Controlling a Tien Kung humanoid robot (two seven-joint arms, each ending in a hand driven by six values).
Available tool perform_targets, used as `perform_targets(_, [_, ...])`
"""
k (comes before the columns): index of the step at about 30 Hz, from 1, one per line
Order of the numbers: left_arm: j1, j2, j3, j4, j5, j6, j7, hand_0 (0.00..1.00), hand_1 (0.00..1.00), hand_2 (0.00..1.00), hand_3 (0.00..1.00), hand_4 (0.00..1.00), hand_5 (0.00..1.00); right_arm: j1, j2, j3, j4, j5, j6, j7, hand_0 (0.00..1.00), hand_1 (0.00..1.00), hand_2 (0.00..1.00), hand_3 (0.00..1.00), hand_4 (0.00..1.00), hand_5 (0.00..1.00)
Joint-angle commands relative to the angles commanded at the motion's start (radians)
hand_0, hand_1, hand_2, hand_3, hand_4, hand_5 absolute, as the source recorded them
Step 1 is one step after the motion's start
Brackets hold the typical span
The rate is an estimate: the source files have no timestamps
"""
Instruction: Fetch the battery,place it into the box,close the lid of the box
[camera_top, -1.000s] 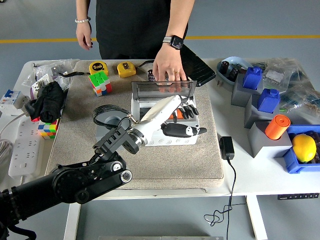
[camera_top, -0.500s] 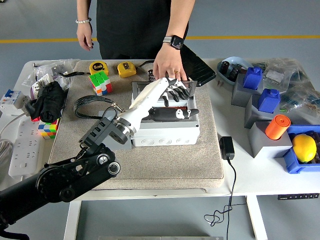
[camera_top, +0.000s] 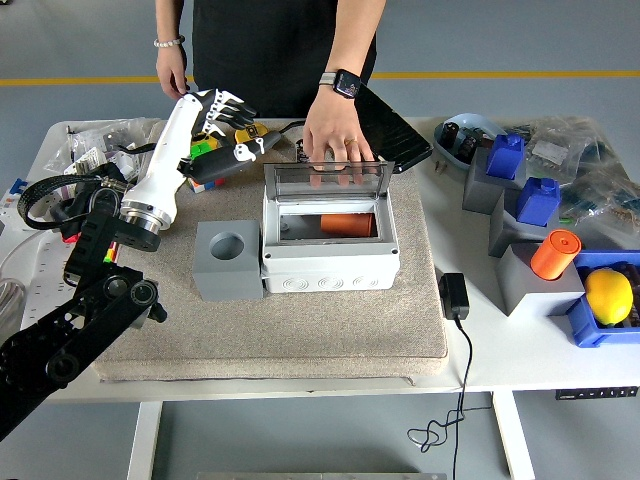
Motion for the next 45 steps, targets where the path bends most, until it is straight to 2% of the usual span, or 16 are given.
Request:
perform_targets(1, [-0.008, 0.003, 0.005, 0.016, 0.029, -0.011, 0.01, 0.31, 0.525, 0.516, 0.521, 0.96, 0.439, 0.001, 0.0, 0.001, 0.001, -0.003, 0.0, 0.0, 0.588, 0.578, 0.542, 0.532, 0.894, 0.438])
perform_targets(2, [-0.011, 0.004, 0.008, 0.022, 0.047, -0.015, 0.014, 0.666, 0.656, 0.591, 0.571, 0.958, 0.44, 0.001, 0.0, 0.001, 0.001, -0.004, 0.0, -0.001, 0.589, 0.578, 0.542, 0.533, 0.893, 0.44])
perform_targets(5, [-0.045, 0.012, 0.041, 0.06, 0.113, -0.042, 0.038, 0.666, 0.656, 0.591, 0.571, 0.958, 0.44, 0.003, -0.001, 0.0, 0.003, -0.008, 0.0, -0.002, 0.589, 0.578, 0.542, 0.533, 0.893, 0.44])
perform_targets(7, [-0.06, 0.016, 0.056, 0.074, 0.125, -0.049, 0.044, 0.666, 0.656, 0.591, 0.571, 0.958, 0.44, 0.004, -0.002, 0.001, 0.004, -0.011, 0.0, -0.002, 0.589, 0.578, 0.542, 0.533, 0.893, 0.44])
perform_targets(8, [-0.074, 0.02, 0.07, 0.084, 0.131, -0.057, 0.052, 0.737, 0.725, 0.639, 0.61, 0.964, 0.454, 0.004, -0.002, 0.002, 0.005, -0.012, 0.0, -0.002, 0.588, 0.578, 0.542, 0.532, 0.893, 0.438])
perform_targets(16, [-0.123, 0.031, 0.122, 0.116, 0.165, -0.096, 0.098, 0.72, 0.72, 0.641, 0.616, 0.967, 0.463, 0.003, -0.003, 0.013, 0.011, -0.017, 0.0, -0.004, 0.589, 0.578, 0.543, 0.534, 0.893, 0.439])
perform_targets(19, [-0.136, 0.031, 0.142, 0.119, 0.18, -0.135, 0.14, 0.72, 0.72, 0.641, 0.616, 0.967, 0.463, 0.003, -0.003, 0.016, 0.012, -0.02, 0.0, -0.004, 0.589, 0.578, 0.543, 0.534, 0.893, 0.439])
perform_targets(20, [-0.139, 0.032, 0.147, 0.12, 0.183, -0.148, 0.153, 0.677, 0.687, 0.638, 0.615, 0.969, 0.47, 0.004, -0.004, 0.016, 0.012, -0.02, 0.0, -0.004, 0.589, 0.578, 0.543, 0.532, 0.892, 0.44])
perform_targets(25, [-0.146, 0.037, 0.159, 0.108, 0.204, -0.203, 0.206, 0.677, 0.687, 0.638, 0.615, 0.969, 0.47, 0.005, -0.004, 0.02, 0.014, -0.024, 0.0, -0.004, 0.589, 0.578, 0.543, 0.532, 0.892, 0.44])
perform_targets(31, [-0.142, 0.045, 0.152, 0.075, 0.198, -0.227, 0.223, 0.658, 0.67, 0.619, 0.615, 0.973, 0.476, 0.003, -0.004, 0.023, 0.016, -0.028, 0.001, -0.004, 0.589, 0.578, 0.543, 0.533, 0.893, 0.441])
perform_targets(32, [-0.141, 0.045, 0.153, 0.071, 0.195, -0.23, 0.224, 0.627, 0.657, 0.611, 0.614, 0.984, 0.499, 0.003, -0.005, 0.023, 0.016, -0.029, 0.001, -0.004, 0.588, 0.578, 0.543, 0.533, 0.893, 0.441])
perform_targets(40, [-0.131, 0.039, 0.17, 0.047, 0.183, -0.258, 0.236, 0.622, 0.645, 0.609, 0.61, 0.992, 0.515, 0.004, -0.005, 0.023, 0.016, -0.03, 0.004, -0.004, 0.588, 0.578, 0.543, 0.533, 0.893, 0.441])
perform_targets(45, [-0.118, 0.037, 0.172, 0.006, 0.181, -0.274, 0.248, 0.609, 0.645, 0.606, 0.611, 0.993, 0.517, 0.004, -0.005, 0.024, 0.016, -0.03, 0.005, -0.003, 0.589, 0.578, 0.543, 0.533, 0.892, 0.442])
